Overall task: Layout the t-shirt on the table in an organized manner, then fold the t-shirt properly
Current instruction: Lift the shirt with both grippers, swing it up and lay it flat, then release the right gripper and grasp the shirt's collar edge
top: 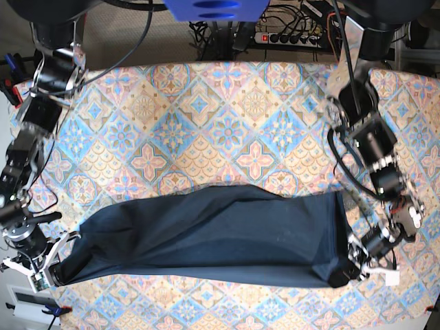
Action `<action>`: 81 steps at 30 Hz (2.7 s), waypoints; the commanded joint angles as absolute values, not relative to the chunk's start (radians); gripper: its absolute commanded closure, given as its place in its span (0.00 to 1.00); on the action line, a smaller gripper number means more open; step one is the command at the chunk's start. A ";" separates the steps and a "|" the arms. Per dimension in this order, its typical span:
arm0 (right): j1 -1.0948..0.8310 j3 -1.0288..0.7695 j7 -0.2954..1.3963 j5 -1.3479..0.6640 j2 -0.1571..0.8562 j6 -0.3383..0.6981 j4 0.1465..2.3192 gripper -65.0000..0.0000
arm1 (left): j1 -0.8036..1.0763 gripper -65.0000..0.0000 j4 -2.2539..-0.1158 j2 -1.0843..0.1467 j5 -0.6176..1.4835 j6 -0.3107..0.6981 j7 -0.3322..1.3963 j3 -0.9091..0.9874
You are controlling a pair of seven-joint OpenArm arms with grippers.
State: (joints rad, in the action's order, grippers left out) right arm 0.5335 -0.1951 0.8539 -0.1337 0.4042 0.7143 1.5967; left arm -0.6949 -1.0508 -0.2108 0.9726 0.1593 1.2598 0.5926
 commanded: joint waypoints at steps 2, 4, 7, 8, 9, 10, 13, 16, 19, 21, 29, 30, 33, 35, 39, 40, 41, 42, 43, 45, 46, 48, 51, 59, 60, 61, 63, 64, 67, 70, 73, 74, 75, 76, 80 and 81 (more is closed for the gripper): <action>0.644 -0.200 0.797 -0.157 0.424 0.698 1.581 0.99 | -0.814 1.00 -1.004 -0.220 0.975 0.165 1.233 0.590; 0.713 -0.200 0.763 -0.157 0.424 0.698 1.535 0.99 | -0.909 1.00 -0.949 -0.220 0.960 0.165 1.230 0.590; 0.788 -0.200 0.697 -0.157 0.424 0.698 1.475 0.99 | -1.033 1.00 -0.886 -0.220 0.928 0.165 1.230 0.590; 0.822 -0.200 0.690 -0.157 0.424 0.698 1.466 0.99 | -1.070 1.00 -0.869 -0.220 0.915 0.165 1.230 0.590; 0.852 -0.202 0.685 -0.157 0.424 0.698 1.461 0.99 | -1.104 1.00 -0.860 -0.220 0.906 0.165 1.230 0.590; 0.878 -0.202 0.680 -0.157 0.424 0.698 1.460 1.00 | -1.132 1.00 -0.855 -0.220 0.905 0.165 1.230 0.590; 0.908 -0.245 0.679 -0.159 0.424 0.698 1.466 1.00 | -1.214 1.00 -0.854 -0.220 0.903 0.165 1.231 0.590; 0.909 -0.317 0.679 -0.225 0.424 0.698 1.481 1.00 | -1.253 1.00 -0.854 -0.223 0.905 0.165 1.239 0.590; 0.905 -0.366 0.685 -0.315 0.424 0.698 1.492 1.00 | -1.264 1.00 -0.854 -0.257 0.911 0.166 1.241 0.588; 0.903 -0.372 0.687 -0.357 0.424 0.698 1.495 1.00 | -1.254 1.00 -0.854 -0.268 0.912 0.166 1.260 0.588; 0.641 -0.378 0.794 -0.478 0.432 0.698 1.742 1.00 | -0.972 1.00 -0.860 -0.384 1.075 0.166 1.374 0.588; 0.590 -0.378 0.794 -0.478 0.432 0.698 1.774 1.00 | -0.926 1.00 -0.860 -0.406 1.095 0.166 1.374 0.588; 0.450 -0.378 0.796 -0.478 0.432 0.698 1.868 1.00 | -0.802 1.00 -0.877 -0.450 1.167 0.166 1.376 0.588; 0.358 -0.377 0.797 -0.478 0.432 0.698 1.913 1.00 | -0.694 1.00 -0.949 -0.476 1.211 0.166 1.396 0.588; 0.182 -0.377 0.797 -0.478 0.432 0.698 1.937 1.00 | -0.495 1.00 -1.119 -0.507 1.237 0.166 1.396 0.588; 0.150 -0.377 0.797 -0.478 0.430 0.698 1.939 1.00 | -0.447 1.00 -1.156 -0.510 1.237 0.166 1.396 0.588; 0.116 -0.377 0.797 -0.478 0.430 0.698 1.942 1.00 | -0.400 1.00 -1.198 -0.522 1.237 0.166 1.396 0.588; 0.088 -0.377 0.797 -0.479 0.430 0.698 1.946 1.00 | -0.355 1.00 -1.231 -0.532 1.239 0.166 1.396 0.588; 0.061 -0.377 0.797 -0.479 0.430 0.698 1.948 1.00 | -0.305 1.00 -1.267 -0.538 1.239 0.166 1.396 0.588; 0.001 -0.377 0.799 -0.479 0.432 0.698 1.956 1.00 | -0.216 1.00 -1.333 -0.558 1.239 0.166 1.396 0.588; -0.028 -0.377 0.799 -0.479 0.432 0.698 1.956 1.00 | -0.170 1.00 -1.366 -0.567 1.239 0.166 1.396 0.588; -0.088 -0.372 0.799 -0.479 0.432 0.698 1.956 1.00 | -0.087 1.00 -1.432 -0.584 1.241 0.166 1.396 0.591; -0.170 -0.371 0.799 -0.509 0.432 0.698 1.956 1.00 | 0.033 1.00 -1.515 -0.604 1.242 0.166 1.396 0.595; -0.303 -0.378 0.970 -0.598 0.433 0.698 1.956 1.00 | 0.245 1.00 -1.659 -0.633 1.239 0.166 1.396 0.598; -0.314 -0.378 0.992 -0.598 0.433 0.698 1.956 1.00 | 0.259 1.00 -1.659 -0.644 1.237 0.166 1.396 0.598; -0.325 -0.378 1.010 -0.598 0.433 0.698 1.956 1.00 | 0.275 1.00 -1.658 -0.656 1.236 0.166 1.396 0.599; -0.343 -0.384 1.036 -0.596 0.438 0.698 1.956 1.00 | 0.295 1.00 -1.656 -0.662 1.234 0.166 1.396 0.602; -0.355 -0.390 1.050 -0.596 0.450 0.698 1.956 1.00 | 0.305 1.00 -1.656 -0.662 1.234 0.166 1.396 0.619; -0.384 -0.390 1.107 -0.596 0.469 0.698 1.956 1.00 | 0.325 1.00 -1.656 -0.662 1.233 0.166 1.396 0.699; -0.392 -0.392 1.171 -0.596 0.486 0.698 1.956 1.00 | 0.325 1.00 -1.655 -0.664 1.231 0.166 1.396 0.714; -0.420 -0.389 1.222 -0.598 0.498 0.698 1.956 1.00 | 0.326 1.00 -1.656 -0.664 1.213 0.166 1.396 0.714; -0.433 -0.386 1.231 -0.598 0.501 0.698 1.956 1.00 | 0.326 1.00 -1.656 -0.664 1.188 0.166 1.396 0.714; -0.440 -0.383 1.233 -0.598 0.501 0.698 1.956 1.00 | 0.326 1.00 -1.656 -0.661 1.164 0.166 1.396 0.711; -0.440 -0.383 1.231 -0.598 0.501 0.698 1.956 1.00 | 0.326 1.00 -1.656 -0.657 1.147 0.166 1.396 0.710; -0.433 -0.390 1.227 -0.599 0.501 0.698 1.956 0.99 | 0.326 1.00 -1.656 -0.650 1.122 0.166 1.396 0.671; -0.429 -0.390 1.224 -0.599 0.501 0.698 1.951 0.99 | 0.326 1.00 -1.656 -0.650 1.122 0.166 1.396 0.671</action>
